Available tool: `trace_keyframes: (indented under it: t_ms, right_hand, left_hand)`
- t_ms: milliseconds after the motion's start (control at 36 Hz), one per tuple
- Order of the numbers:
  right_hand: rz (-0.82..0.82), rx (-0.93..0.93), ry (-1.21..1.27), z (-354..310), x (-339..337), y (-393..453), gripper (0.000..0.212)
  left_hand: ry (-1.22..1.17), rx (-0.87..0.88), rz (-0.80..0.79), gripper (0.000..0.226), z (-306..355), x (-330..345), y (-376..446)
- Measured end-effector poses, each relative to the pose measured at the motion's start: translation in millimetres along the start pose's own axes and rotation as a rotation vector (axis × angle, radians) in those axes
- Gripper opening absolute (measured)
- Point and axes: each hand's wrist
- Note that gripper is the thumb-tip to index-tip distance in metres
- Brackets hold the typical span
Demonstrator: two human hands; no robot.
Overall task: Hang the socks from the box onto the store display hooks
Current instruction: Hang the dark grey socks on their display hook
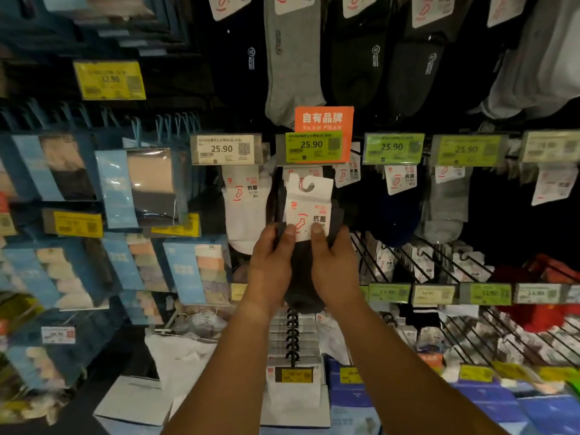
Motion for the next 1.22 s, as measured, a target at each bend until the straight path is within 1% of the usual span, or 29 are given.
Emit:
trace_keyframes:
  t_ms: [111,194,250,278,361,472,583,722,833,944,1028,1139,1222]
  right_hand:
    - [0.017,-0.029,-0.041,-6.6,-9.6,5.1,0.021]
    - [0.006,-0.056,-0.061,-13.4,-13.9,12.0,0.021]
    - [-0.008,-0.082,-0.059,-16.5,-15.7,14.4,0.020]
    - [-0.007,-0.094,-0.060,-17.5,-16.2,15.4,0.021]
    - [0.004,-0.122,-0.075,-22.7,-16.6,17.7,0.021]
    - [0.019,-0.147,-0.084,-25.4,-18.9,17.5,0.016]
    - [0.022,-0.179,-0.140,-20.5,-19.8,12.8,0.016]
    - [-0.008,-0.175,-0.187,-28.2,-20.4,24.6,0.019]
    - [-0.030,-0.149,-0.206,-36.2,-21.2,36.8,0.028]
    - [-0.037,-0.118,-0.160,-39.2,-22.3,42.2,0.027]
    - [-0.063,-0.064,-0.190,-36.7,-20.3,49.8,0.031]
    - [-0.064,0.011,-0.253,-33.1,-11.5,69.3,0.037]
    - [-0.051,0.046,-0.317,-25.8,-3.0,74.5,0.040]
  left_hand:
    - [-0.056,0.010,-0.047,0.023,8.5,9.5,0.2]
    - [-0.010,0.043,0.001,0.022,13.1,11.9,4.2]
    - [0.066,0.089,0.032,0.035,12.8,9.6,8.9]
    - [0.090,0.113,0.033,0.035,13.9,9.3,10.5]
    - [0.096,0.181,-0.002,0.012,17.0,10.8,13.9]
    - [0.107,0.229,-0.018,0.013,19.6,13.0,14.0]
    - [0.045,0.211,-0.014,0.014,12.8,15.2,9.5]
    - [-0.034,0.126,0.003,0.015,16.1,15.1,18.6]
    - [-0.048,0.107,0.011,0.016,23.4,17.6,30.2]
    - [-0.055,0.090,0.027,0.037,26.3,19.8,34.7]
    - [0.050,0.020,0.046,0.047,22.6,17.8,42.5]
    - [0.324,-0.024,0.105,0.034,20.8,18.4,60.1]
    - [0.464,-0.018,0.144,0.043,17.2,18.8,66.9]
Point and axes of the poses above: each hand's wrist, its own y-axis towards the middle knuckle, its own x-axis out of the palm, z = x × y, and after that the axes turned 9 degrees about -z, right-handed
